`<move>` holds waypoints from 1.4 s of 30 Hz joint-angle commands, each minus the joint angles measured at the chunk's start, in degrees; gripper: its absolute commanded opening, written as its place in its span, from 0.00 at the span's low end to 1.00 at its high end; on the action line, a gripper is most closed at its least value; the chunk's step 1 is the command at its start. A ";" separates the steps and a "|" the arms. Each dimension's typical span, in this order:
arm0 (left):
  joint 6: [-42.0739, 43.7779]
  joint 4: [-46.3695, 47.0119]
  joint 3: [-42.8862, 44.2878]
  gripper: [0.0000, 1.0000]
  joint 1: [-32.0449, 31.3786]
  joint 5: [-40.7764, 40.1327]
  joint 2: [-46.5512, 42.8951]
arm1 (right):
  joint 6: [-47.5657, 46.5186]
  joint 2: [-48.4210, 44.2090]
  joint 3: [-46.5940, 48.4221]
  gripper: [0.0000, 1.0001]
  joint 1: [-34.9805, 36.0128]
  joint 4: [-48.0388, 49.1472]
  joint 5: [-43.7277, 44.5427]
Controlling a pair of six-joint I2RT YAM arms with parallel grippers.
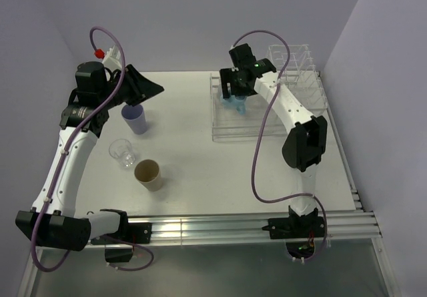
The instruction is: Load the cups into the dish rack
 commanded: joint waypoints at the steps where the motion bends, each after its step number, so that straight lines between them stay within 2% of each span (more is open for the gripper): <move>1: 2.21 -0.07 0.46 0.39 -0.01 -0.21 -1.26 | -1.60 0.31 4.98 0.00 1.21 0.12 1.27; 17: 4.23 -1.30 0.37 0.39 0.08 -0.39 -1.26 | -1.95 8.31 8.85 0.00 2.88 -3.04 3.38; 39: 4.14 -1.04 0.11 0.38 0.08 -0.47 -0.39 | -2.74 11.91 9.55 0.00 3.85 -3.92 4.26; 42: 4.06 -0.86 0.11 0.38 0.08 -0.39 -0.21 | -2.83 11.83 9.11 0.06 3.94 -3.92 4.17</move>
